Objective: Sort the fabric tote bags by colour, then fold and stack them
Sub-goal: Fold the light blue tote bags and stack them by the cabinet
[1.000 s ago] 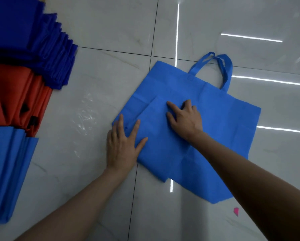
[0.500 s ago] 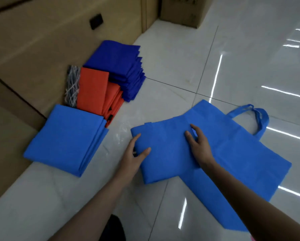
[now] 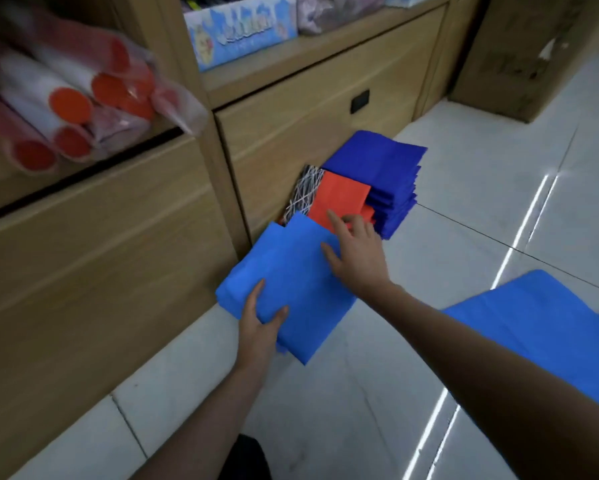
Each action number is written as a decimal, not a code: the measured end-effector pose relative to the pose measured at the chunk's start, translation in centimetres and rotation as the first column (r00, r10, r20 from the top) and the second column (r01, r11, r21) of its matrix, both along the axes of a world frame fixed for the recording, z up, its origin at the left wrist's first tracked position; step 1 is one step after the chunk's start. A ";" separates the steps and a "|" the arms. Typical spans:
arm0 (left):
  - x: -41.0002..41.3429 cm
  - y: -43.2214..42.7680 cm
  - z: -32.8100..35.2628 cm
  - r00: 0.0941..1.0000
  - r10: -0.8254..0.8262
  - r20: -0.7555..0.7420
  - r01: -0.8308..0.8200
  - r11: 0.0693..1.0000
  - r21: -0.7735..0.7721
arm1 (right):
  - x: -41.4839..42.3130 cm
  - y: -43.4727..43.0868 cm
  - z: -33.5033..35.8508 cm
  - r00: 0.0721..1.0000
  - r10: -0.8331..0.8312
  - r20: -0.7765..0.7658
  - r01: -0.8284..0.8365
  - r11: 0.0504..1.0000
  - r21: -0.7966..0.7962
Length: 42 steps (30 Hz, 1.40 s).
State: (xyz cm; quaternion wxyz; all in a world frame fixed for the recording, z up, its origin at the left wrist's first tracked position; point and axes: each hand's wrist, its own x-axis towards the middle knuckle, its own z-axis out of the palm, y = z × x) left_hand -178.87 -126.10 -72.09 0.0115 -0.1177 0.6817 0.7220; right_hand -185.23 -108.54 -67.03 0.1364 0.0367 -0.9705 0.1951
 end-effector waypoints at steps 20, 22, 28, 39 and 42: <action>-2.1 -3.5 -7.6 0.852 -0.489 0.188 0.168 -0.086 -0.982 | 1.8 -4.2 -8.6 0.890 0.063 0.452 0.259 0.746 -0.613; -3.0 -3.8 -7.4 0.835 -0.508 0.210 0.197 -0.080 -0.977 | 2.4 -3.4 -8.8 0.882 0.109 0.458 0.249 0.717 -0.651; -4.1 -2.6 -4.9 0.791 -0.442 0.422 0.449 -0.048 -0.892 | 5.5 -1.6 -8.9 0.871 0.138 0.471 0.277 0.653 -0.705; -0.3 5.3 -1.7 0.662 -0.731 0.165 0.127 -0.108 -0.986 | 13.1 4.0 -8.9 0.891 -0.205 0.404 0.349 0.880 -0.323; 1.1 8.9 -3.0 0.584 -0.780 0.222 0.295 -0.051 -0.954 | 17.3 8.7 -10.6 0.805 -0.468 0.365 0.527 0.847 -0.077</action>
